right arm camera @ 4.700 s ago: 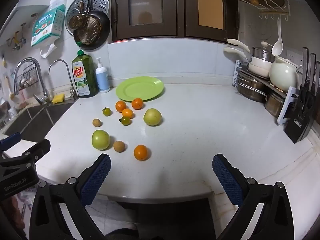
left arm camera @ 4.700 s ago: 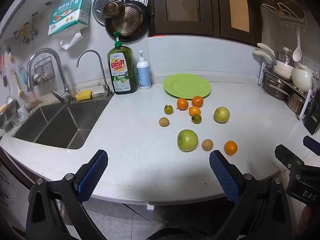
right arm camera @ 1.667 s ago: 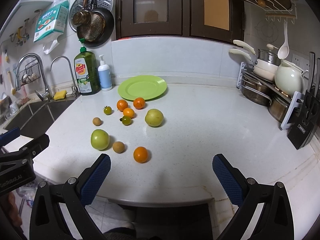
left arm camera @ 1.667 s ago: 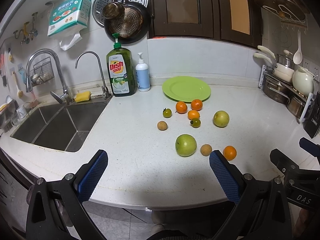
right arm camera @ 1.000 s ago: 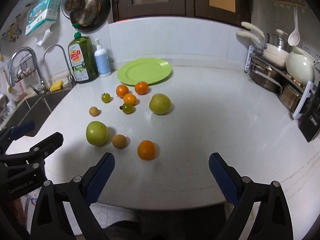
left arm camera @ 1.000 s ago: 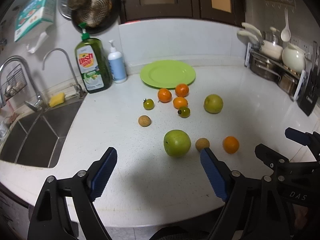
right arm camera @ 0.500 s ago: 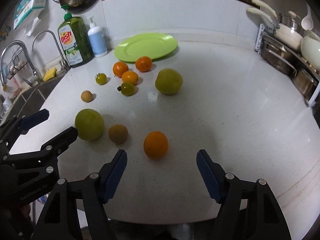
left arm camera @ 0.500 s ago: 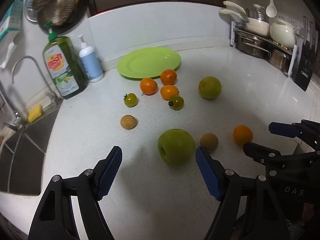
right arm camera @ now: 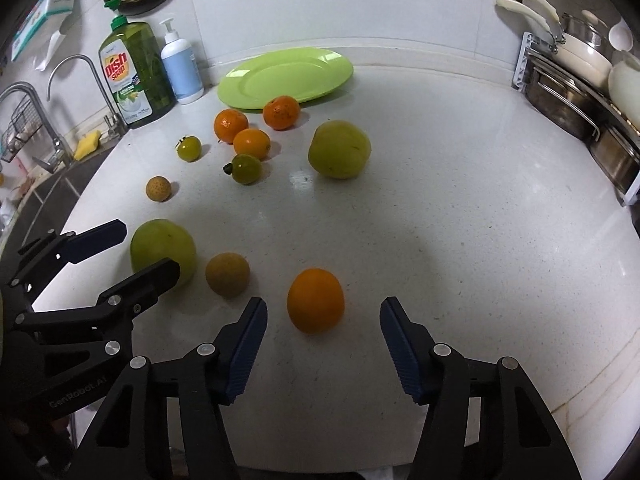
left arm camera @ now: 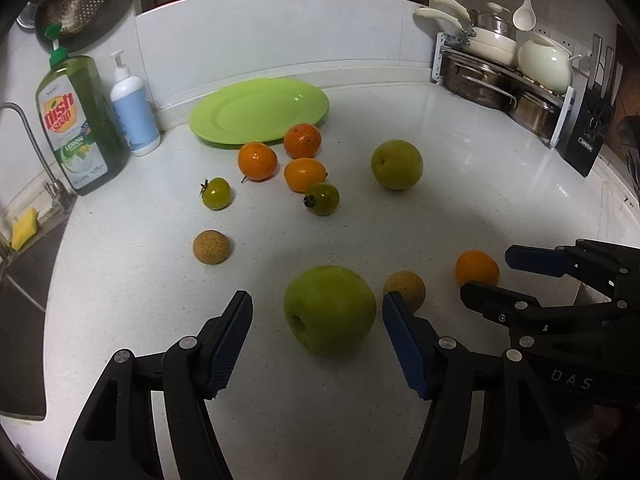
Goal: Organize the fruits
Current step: 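Move the left tool toward the green apple while the right tool approaches the orange, then close the left tool on the green apple while the right tool closes on the orange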
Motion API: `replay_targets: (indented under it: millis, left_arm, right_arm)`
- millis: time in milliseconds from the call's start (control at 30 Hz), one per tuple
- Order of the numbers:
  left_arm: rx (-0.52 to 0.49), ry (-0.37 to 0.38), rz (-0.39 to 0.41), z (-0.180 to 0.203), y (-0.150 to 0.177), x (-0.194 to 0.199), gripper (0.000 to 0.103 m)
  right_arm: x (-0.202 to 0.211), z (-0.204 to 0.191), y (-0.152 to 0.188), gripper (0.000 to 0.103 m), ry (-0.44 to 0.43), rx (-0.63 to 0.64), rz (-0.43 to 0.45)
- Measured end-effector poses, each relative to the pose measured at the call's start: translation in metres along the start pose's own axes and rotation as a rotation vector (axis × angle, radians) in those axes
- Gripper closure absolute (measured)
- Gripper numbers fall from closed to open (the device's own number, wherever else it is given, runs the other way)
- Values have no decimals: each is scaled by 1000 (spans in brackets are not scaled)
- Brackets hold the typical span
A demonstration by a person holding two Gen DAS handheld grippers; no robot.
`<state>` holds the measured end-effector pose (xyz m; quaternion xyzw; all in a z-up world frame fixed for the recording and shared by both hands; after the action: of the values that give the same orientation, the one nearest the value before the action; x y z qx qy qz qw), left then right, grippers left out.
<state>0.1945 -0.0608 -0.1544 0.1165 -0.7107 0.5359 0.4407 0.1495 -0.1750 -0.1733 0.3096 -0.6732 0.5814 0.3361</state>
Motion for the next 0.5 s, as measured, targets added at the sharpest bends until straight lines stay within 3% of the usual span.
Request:
replay_targets:
  millis: [500]
  left_arm:
    - [23,82,-51,3,4,-14,53]
  right_arm:
    - [-7,-2,-4,53,1,3,-18]
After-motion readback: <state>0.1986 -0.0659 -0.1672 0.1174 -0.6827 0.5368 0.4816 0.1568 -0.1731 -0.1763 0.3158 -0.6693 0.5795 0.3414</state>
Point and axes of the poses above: each gripper's, at about its wrist camera, not at the fingertips, and x roughly against the way its jaws point, z to its right, y to its underside, the point moved 9 cm from there along -x, roughly the way its jaws point, and after that the axes turned 2 degrees about -y, right-handed, at the moved point
